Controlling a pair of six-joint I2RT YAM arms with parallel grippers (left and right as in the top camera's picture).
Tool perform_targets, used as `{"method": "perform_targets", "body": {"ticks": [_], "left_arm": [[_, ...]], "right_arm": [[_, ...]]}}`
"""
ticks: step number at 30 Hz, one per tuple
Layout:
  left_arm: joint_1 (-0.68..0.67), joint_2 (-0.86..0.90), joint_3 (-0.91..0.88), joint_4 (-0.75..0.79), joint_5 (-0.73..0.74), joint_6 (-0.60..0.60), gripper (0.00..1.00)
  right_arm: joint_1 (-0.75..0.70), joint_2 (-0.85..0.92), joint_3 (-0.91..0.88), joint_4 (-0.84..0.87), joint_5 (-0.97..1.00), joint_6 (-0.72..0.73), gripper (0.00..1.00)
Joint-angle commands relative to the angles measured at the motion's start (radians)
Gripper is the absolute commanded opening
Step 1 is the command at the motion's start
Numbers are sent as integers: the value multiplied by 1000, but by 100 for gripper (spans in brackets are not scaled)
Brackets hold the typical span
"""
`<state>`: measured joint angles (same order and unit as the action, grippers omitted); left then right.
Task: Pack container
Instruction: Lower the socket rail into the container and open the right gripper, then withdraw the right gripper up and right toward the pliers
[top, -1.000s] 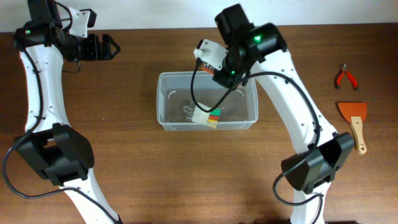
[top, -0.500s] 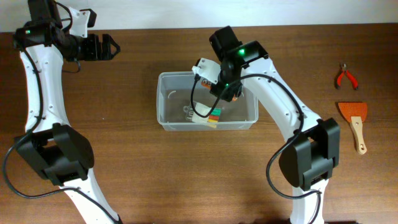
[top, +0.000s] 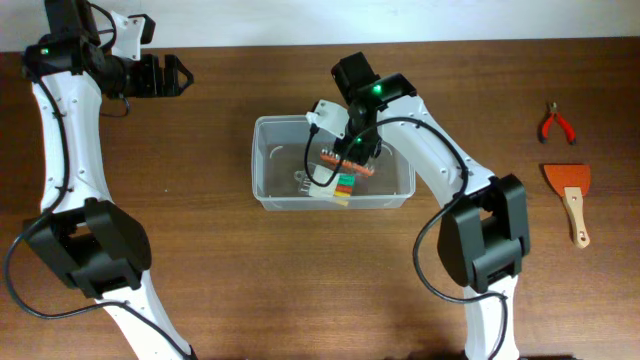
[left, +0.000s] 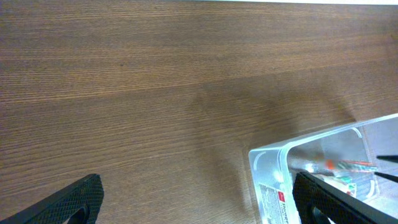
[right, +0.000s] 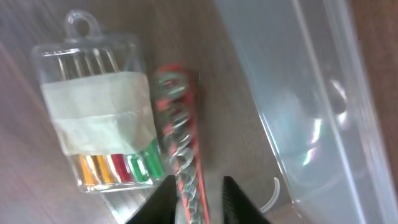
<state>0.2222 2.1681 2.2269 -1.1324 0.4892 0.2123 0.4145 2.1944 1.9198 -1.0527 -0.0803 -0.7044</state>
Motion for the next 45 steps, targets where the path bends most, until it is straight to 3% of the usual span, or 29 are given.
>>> {"method": "perform_targets", "body": {"ticks": [1,9,17,19,20,21,22,26,30,36,45], "left_arm": [[3,-1,16,2,0,-9,99],[3,-1,16,2,0,-9,99],[3,-1,16,2,0,-9,99],[3,-1,16,2,0,-9,99],[3,-1,16,2,0,-9,99],[3,-1,16,2,0,-9,99],[3,-1,16,2,0,-9,99],[3,-1,16,2,0,-9,99],[3,-1,16,2,0,-9,99],[3,-1,16,2,0,-9,99],[3,-1,16,2,0,-9,99]], "right_arm": [[-27,29,-9,3,-22,18,29],[-57,32,20,-20,-22,106,33],[-58,22,288,-228,-21,119,46],[-68,22,399,-309,-13,119,61],[-75,22,455,-349,-9,119,73],[-85,22,509,-386,4,120,91],[-96,22,548,-412,21,129,99],[-185,22,717,-526,177,245,99],[-334,13,792,-612,188,330,99],[-568,-21,792,-646,159,422,99],[-866,-25,700,-646,87,381,99]]}}
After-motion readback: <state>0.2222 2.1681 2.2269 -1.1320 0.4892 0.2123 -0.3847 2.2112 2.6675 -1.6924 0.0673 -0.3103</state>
